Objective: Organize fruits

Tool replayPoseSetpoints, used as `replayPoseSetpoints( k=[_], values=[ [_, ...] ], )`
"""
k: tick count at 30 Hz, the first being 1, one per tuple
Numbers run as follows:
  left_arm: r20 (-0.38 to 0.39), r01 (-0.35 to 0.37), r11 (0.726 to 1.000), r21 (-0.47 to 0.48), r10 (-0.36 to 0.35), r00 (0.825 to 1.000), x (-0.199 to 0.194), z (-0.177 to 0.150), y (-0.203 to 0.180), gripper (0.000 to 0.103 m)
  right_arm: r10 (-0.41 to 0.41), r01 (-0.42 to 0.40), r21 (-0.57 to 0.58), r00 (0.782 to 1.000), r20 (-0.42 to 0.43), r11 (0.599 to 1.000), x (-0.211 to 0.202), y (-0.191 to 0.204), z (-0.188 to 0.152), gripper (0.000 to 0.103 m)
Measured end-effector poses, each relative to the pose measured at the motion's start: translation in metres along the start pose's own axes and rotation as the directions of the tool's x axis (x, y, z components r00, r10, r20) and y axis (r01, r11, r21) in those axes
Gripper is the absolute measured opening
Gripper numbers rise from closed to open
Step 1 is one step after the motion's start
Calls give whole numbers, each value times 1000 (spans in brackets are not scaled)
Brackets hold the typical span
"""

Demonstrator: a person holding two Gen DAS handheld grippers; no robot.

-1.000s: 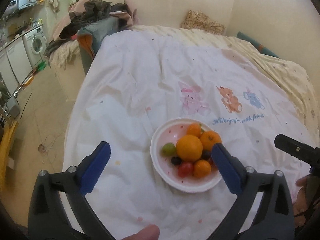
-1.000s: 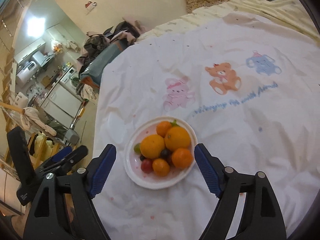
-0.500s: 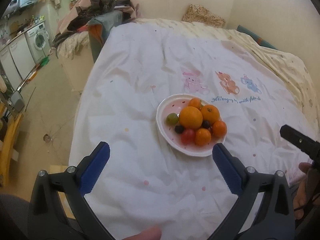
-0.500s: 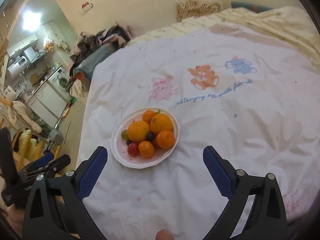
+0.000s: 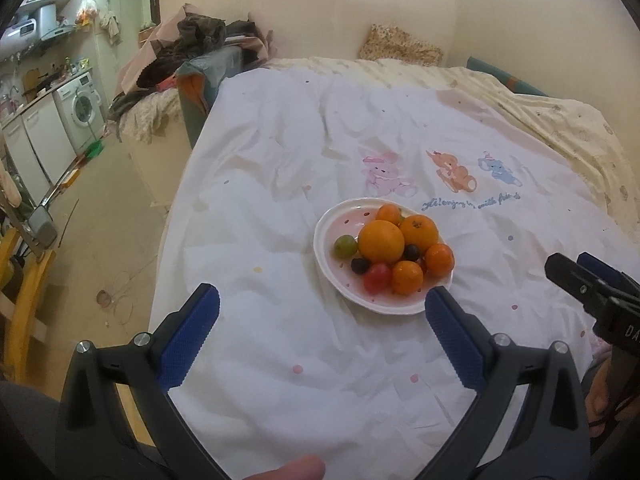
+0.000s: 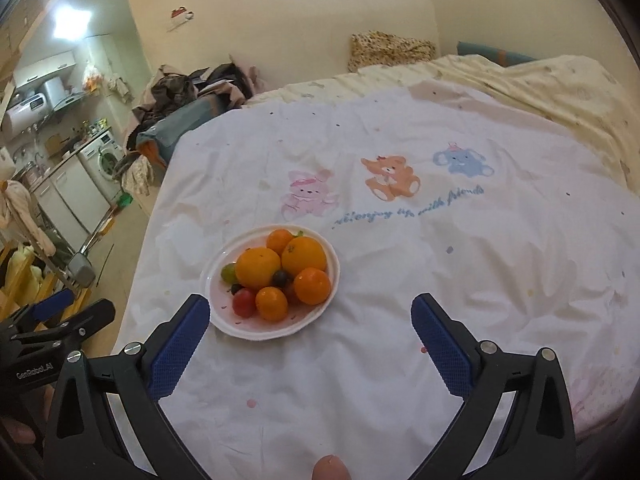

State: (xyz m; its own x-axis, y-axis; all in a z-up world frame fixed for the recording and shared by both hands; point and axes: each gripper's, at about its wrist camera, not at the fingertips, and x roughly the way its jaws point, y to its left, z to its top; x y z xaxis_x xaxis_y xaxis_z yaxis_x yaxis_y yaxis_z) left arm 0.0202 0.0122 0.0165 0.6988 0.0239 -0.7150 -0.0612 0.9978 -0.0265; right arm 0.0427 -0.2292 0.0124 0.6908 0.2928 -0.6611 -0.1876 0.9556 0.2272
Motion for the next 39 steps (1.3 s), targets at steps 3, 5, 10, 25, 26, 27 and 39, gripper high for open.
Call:
replayPoseSetpoints(
  k=[3,5,10,25,26,27,39],
  values=[
    [0,4,1000,5,-4,1000,0,-1,-1,102,-1,1,-23,1000,-1,1000,2,5,-1,103],
    [9,3,1000,9,-4,1000,-1,-1,-2,102,3,-3,-30,1000,-6,1000,4,7,-1,103],
    [16,-8,1000,13,7,1000,-2,-2,-4,102,7,-7,-54,1000,-4,999,4,13,-3,103],
    [13,-18,1000,4,18,1000,-1,-1,-6,102,14,-14,-50,1000,-13,999,5,13,-4,103],
    [14,-18,1000,2,18,1000,-1,-1,-7,102,15,-15,-49,1000,-12,999,5,14,-4,103],
    [14,-18,1000,0,18,1000,-1,-1,-6,102,14,-15,-49,1000,-12,999,5,14,-4,103],
    [16,-18,1000,-3,18,1000,-2,-1,-6,102,11,-11,-49,1000,-10,999,5,15,-5,103]
  ],
)
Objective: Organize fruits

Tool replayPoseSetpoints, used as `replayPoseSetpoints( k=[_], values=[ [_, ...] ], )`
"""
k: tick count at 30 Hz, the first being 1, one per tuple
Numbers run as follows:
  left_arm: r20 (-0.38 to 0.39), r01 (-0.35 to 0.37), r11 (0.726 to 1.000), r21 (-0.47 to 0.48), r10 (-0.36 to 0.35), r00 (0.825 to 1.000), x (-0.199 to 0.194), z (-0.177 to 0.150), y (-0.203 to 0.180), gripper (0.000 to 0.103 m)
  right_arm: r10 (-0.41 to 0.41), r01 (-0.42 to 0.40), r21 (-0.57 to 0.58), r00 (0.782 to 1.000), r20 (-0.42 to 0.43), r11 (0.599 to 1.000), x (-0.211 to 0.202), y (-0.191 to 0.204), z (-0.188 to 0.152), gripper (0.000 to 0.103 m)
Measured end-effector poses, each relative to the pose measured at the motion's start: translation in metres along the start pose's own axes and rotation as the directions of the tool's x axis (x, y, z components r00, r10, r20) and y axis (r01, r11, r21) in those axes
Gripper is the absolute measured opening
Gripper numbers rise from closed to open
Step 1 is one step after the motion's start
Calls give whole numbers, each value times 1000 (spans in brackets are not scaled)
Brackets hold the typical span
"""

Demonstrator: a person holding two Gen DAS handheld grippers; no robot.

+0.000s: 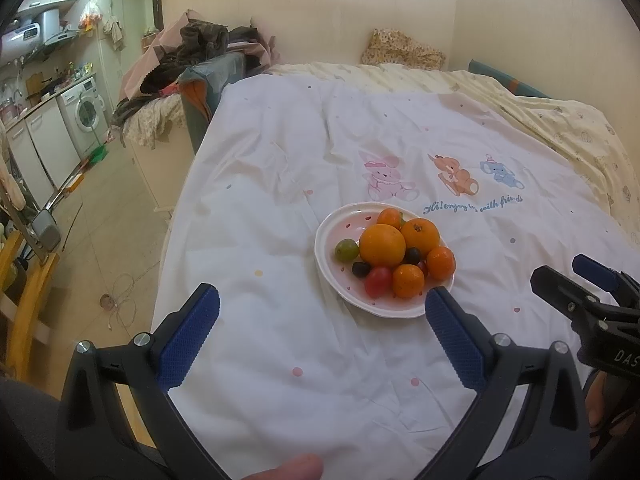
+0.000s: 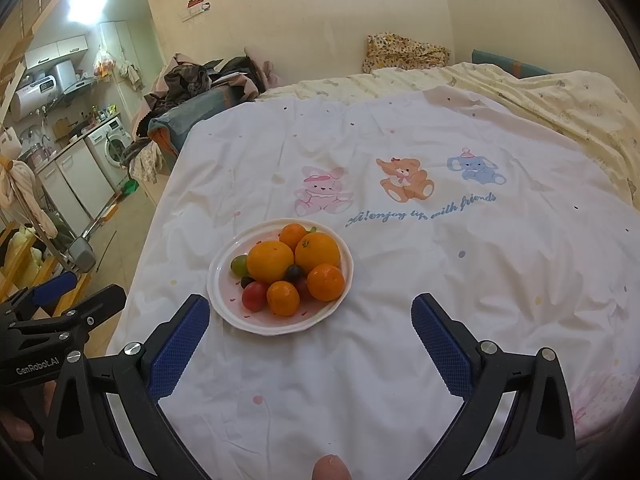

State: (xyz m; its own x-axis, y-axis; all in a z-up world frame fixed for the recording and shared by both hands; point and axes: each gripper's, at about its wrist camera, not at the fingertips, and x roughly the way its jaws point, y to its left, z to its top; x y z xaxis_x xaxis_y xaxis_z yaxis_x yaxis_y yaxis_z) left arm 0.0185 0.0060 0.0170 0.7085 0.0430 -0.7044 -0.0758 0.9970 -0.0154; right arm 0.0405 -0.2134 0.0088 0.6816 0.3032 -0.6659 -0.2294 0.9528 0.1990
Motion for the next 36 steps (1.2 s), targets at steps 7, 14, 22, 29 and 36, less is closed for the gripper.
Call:
replayPoseSetpoints(
  k=[7,14,22,29,36],
  values=[
    [0,3,1000,-3,-3,1000,0,0,1,102,-2,2,-1,1000,-2,1000,1,0,-1,103],
    [1,1,1000,-2,-1,1000,-1,1,1,102,-4,4,-5,1000,-5,1000,2,-1,-1,103],
    [7,-5,1000,-8,5,1000,-2,1,4,102,-2,2,-6,1000,-3,1000,2,-1,-1,103],
    [6,-6,1000,-12,6,1000,0,1,5,102,-1,1,-9,1000,-3,1000,2,1,-1,103],
    [7,-1,1000,-6,1,1000,1,0,4,102,0,0,-8,1000,-3,1000,2,1,-1,103]
  ],
)
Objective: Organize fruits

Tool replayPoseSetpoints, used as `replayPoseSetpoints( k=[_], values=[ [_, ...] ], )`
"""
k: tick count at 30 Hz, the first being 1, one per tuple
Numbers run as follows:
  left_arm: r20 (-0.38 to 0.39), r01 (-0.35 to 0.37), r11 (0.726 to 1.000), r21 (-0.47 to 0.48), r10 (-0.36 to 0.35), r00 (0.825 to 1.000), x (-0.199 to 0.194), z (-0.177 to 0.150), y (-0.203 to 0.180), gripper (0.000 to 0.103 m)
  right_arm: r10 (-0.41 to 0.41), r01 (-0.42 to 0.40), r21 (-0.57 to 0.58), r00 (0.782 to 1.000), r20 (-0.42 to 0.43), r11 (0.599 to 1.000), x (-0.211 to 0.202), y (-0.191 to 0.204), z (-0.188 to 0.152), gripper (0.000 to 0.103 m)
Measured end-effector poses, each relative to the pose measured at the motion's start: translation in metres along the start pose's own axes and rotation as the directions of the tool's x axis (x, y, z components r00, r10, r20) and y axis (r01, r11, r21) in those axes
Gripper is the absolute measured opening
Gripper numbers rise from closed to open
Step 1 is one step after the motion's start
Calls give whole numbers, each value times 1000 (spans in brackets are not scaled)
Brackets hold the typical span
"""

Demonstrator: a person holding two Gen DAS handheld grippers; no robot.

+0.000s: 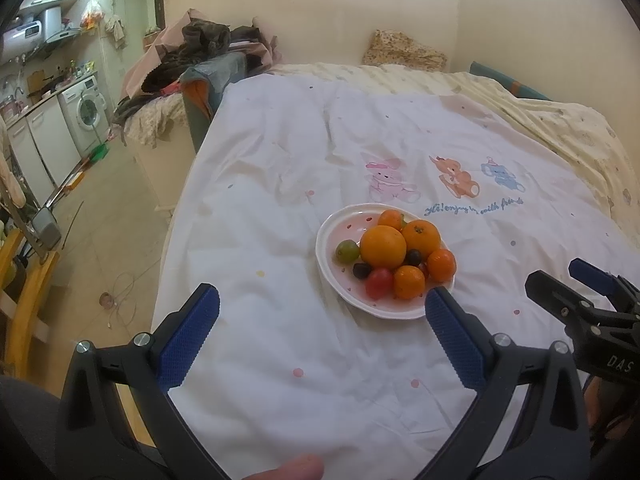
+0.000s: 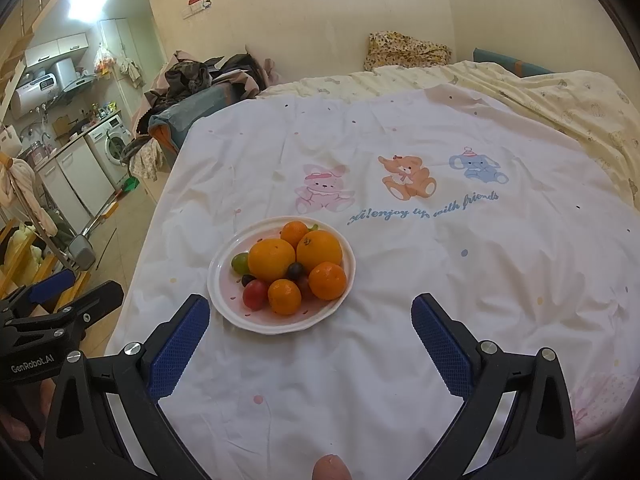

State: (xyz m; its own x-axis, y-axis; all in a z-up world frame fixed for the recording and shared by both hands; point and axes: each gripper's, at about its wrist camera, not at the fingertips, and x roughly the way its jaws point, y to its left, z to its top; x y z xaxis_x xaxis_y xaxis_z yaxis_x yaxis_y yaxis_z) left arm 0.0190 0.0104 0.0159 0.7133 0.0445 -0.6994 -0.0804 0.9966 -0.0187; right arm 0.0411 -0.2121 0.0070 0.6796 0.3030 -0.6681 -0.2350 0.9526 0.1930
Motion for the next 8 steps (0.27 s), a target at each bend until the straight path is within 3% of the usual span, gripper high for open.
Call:
replayPoseSetpoints(
  k=[8],
  values=[
    [-2,12,1000,-4,-12,1000,-1,0,-1,102,5,-5,-6,1000,0,1000,1,3,-1,103]
  ],
)
